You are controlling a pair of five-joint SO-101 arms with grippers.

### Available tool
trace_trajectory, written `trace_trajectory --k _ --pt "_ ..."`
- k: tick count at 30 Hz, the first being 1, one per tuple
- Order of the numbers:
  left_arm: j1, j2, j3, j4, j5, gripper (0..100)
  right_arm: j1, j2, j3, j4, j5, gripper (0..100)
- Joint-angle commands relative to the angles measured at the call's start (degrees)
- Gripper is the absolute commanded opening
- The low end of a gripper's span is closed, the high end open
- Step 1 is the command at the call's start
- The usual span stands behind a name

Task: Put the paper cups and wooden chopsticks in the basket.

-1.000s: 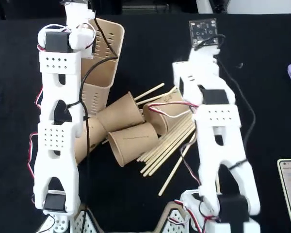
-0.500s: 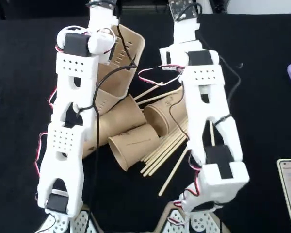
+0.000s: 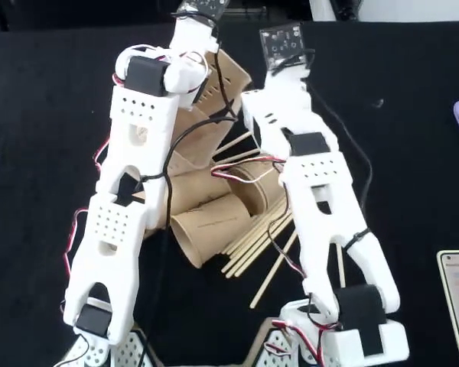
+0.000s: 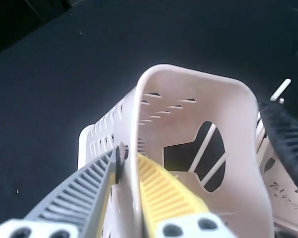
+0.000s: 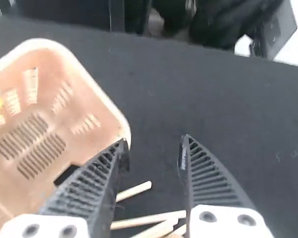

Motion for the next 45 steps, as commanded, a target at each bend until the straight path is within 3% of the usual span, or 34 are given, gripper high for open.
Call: trace_trajectory --k 1,14,17,24,30,36,45 --pt "2.4 -1.3 -0.5 0.9 0.0 3 -0.1 -1.6 -1.4 -2.7 -0.5 17.3" --pt "4.6 -1.2 0.0 0.9 0.1 3 0.4 14.2 -14.1 -0.7 0.0 10.3" --pt "4.7 -1.2 0.0 0.9 0.1 3 1.0 14.0 -14.1 0.5 0.0 1.1" --pt "2.2 -1.4 -0.7 0.9 0.0 3 2.6 13.1 -12.6 0.9 -0.6 1.1" --pt "-1.5 -1.7 -4.9 -0.1 0.3 6 2.7 2.4 -5.7 0.5 -3.8 1.1" --pt "-2.2 -4.9 -4.7 -0.5 9.6 24 3.1 -5.7 3.2 -3.1 -3.6 1.1" --pt "-9.5 -11.6 -4.8 -0.6 21.5 24 3.9 -5.6 10.2 -12.9 -4.0 1.1"
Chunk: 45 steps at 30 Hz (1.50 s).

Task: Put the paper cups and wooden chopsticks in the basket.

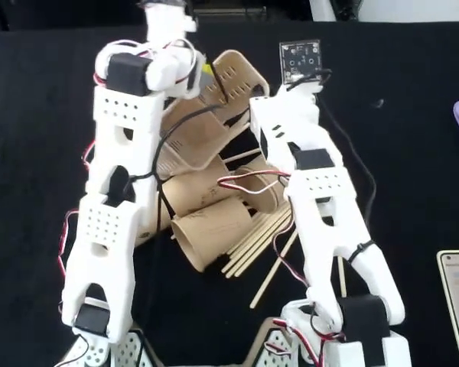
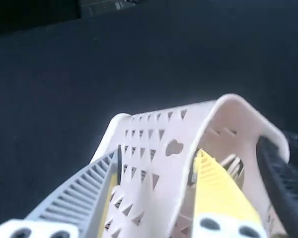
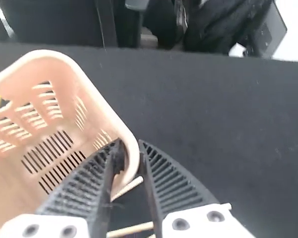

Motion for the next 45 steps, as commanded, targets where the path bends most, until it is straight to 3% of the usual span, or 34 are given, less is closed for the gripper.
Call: trace_trajectory --k 1,8,15,22,27,34,38,45 --pt "-4.9 -8.2 -2.7 0.4 4.8 24 1.6 -1.5 -0.5 -2.9 -0.2 1.1" --pt "-8.7 -17.5 7.3 1.2 5.2 24 3.9 7.2 -10.2 -2.7 -4.2 1.1" --pt "-5.1 -25.1 33.2 0.8 2.5 24 3.8 17.2 -22.0 3.3 -4.7 1.1" --pt "-0.9 -27.7 38.9 -1.7 7.6 25 3.8 20.9 -26.7 5.9 -4.7 1.1" --pt "-2.0 -28.2 45.7 -3.7 9.0 24 3.8 20.9 -26.9 6.0 -4.7 1.1" --pt "-7.0 -28.3 32.1 -4.7 10.5 25 3.8 21.2 -26.9 6.0 -4.4 1.1" --pt "-3.8 -28.2 23.0 1.0 11.3 25 3.7 21.3 -26.9 5.7 -4.6 1.1" --pt "0.9 -27.9 32.3 1.1 10.8 25 3.7 21.2 -26.8 6.0 -4.4 1.1"
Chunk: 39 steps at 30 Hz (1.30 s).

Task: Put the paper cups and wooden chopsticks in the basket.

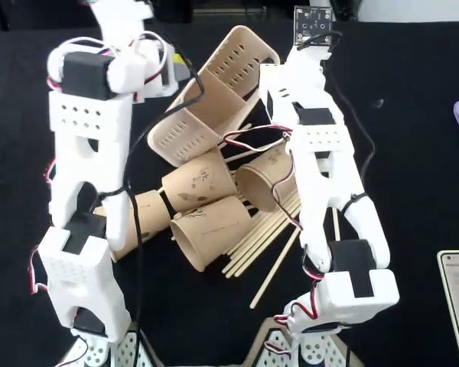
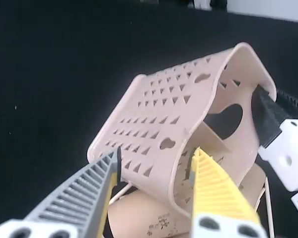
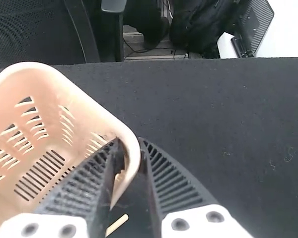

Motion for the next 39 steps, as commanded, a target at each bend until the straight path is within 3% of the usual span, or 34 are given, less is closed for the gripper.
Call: trace_trajectory --k 1,9,14,20,28,34,39 --pt "2.6 -2.6 5.0 0.3 0.1 25 0.4 -0.2 -2.6 0.4 -0.1 1.1" --pt "4.6 -1.8 10.2 0.0 -0.3 24 0.4 -0.2 -2.4 0.4 -0.2 1.1" --pt "0.2 1.7 12.5 -1.3 -0.4 24 0.6 -0.6 -1.0 0.4 -0.3 1.1" --pt "-4.1 2.8 12.1 -5.6 -0.4 2 0.8 -0.7 0.9 0.4 0.0 1.1" --pt "-7.9 3.3 12.1 -13.1 -0.4 3 0.7 -3.3 6.4 0.5 0.0 1.1" --pt "-12.2 3.4 12.7 -22.1 -0.4 3 -1.1 -16.4 17.3 0.5 0.0 1.1" --pt "-12.4 3.5 12.9 -22.8 -0.4 3 -3.5 -24.2 25.0 0.1 0.1 1.1"
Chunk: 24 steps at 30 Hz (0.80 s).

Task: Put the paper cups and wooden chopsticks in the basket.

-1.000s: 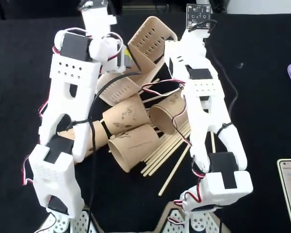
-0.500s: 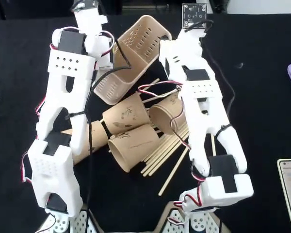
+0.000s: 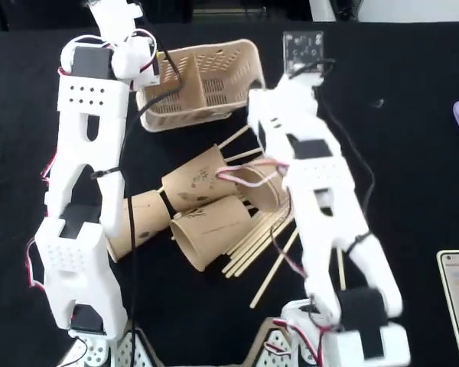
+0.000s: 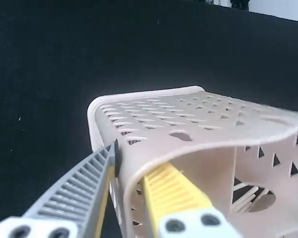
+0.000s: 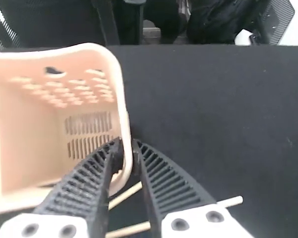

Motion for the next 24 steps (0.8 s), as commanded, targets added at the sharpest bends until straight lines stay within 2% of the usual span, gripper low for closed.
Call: trace_trajectory --k 1,7,12,24 --pt "-4.3 -1.0 -0.4 -2.2 -0.2 3 -0.7 -5.1 4.0 0.5 0.1 1.1" --pt "-5.4 3.6 2.2 -2.5 -0.2 3 -1.3 -6.7 2.6 1.3 0.1 1.1" --pt "-7.3 5.2 -0.3 -1.5 -0.2 3 -1.5 -8.0 -3.1 8.5 0.1 1.1" --pt "-5.2 5.8 -16.0 16.8 -3.6 3 -1.4 -7.8 -9.1 15.1 0.1 1.1"
